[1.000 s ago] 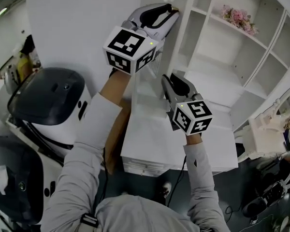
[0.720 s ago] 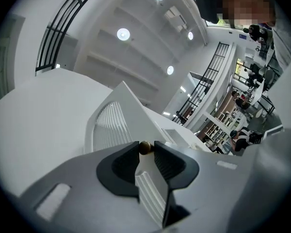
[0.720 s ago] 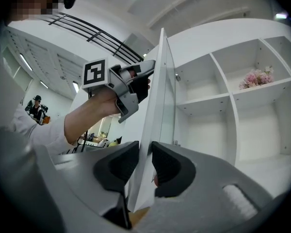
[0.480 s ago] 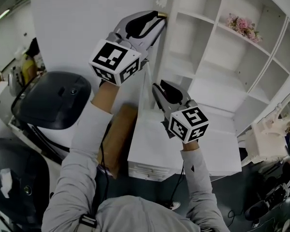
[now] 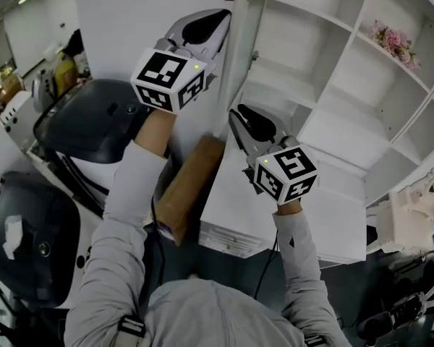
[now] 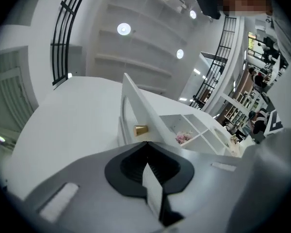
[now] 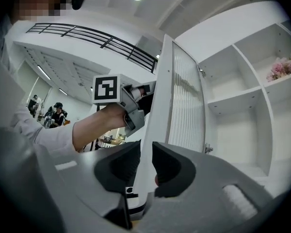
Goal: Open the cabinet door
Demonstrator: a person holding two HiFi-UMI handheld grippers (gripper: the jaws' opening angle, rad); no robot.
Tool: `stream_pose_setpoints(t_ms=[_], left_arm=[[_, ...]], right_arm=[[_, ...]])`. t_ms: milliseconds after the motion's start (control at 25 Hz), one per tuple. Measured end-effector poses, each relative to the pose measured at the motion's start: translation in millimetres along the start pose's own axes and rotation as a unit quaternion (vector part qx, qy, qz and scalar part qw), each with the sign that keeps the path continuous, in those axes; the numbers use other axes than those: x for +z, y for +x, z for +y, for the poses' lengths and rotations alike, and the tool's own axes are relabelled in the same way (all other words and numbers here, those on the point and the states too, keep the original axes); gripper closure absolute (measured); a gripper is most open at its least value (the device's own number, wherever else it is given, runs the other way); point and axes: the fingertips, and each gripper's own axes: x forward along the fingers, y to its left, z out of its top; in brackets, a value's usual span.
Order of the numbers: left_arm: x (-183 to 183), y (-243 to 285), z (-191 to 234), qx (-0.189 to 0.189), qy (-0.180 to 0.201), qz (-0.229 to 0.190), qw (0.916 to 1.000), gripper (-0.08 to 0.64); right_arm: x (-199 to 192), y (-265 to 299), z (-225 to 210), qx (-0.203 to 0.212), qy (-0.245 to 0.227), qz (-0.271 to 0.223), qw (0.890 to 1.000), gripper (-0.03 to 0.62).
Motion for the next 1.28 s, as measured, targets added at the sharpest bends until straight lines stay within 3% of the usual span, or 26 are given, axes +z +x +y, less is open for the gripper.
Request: stream_pose_setpoints(t_ms=[200, 320, 400, 560, 720, 920, 1280], left_arm=[[-3, -31, 9, 0.041, 0.021, 0.042, 0.9981, 0.545], [0, -47, -8, 0.051, 0.051, 0.057, 0.9957, 0.545], [-2, -55, -28, 0.043, 0.064, 0.069, 0.9946, 0.545], [-8, -68, -73, 0.025, 0.053, 0.073, 0.9956, 0.545], [-24, -68, -126, -0.013, 0.064, 0.086, 0.9942, 0.545], [-52, -56, -177, -0.043, 0.020, 0.104, 0.9935, 0.545], [-118, -56, -273, -0.098, -0.019, 0.159, 0.9822, 0.543]], right_arm=[[1, -9, 8, 0.019, 0.004, 0.008, 1.000, 0.523], [0, -31, -9, -0.004, 0.002, 0.025, 1.000, 0.530], [-6, -50, -28, -0.032, -0.006, 0.044, 0.999, 0.535], [-16, -93, -62, -0.085, -0.009, 0.061, 0.994, 0.546], [-17, -136, -89, -0.135, -0.025, 0.068, 0.988, 0.579], [-34, -188, -114, -0.183, -0.053, 0.099, 0.977, 0.591], [-74, -277, -149, -0.244, -0.021, 0.111, 0.963, 0.591]])
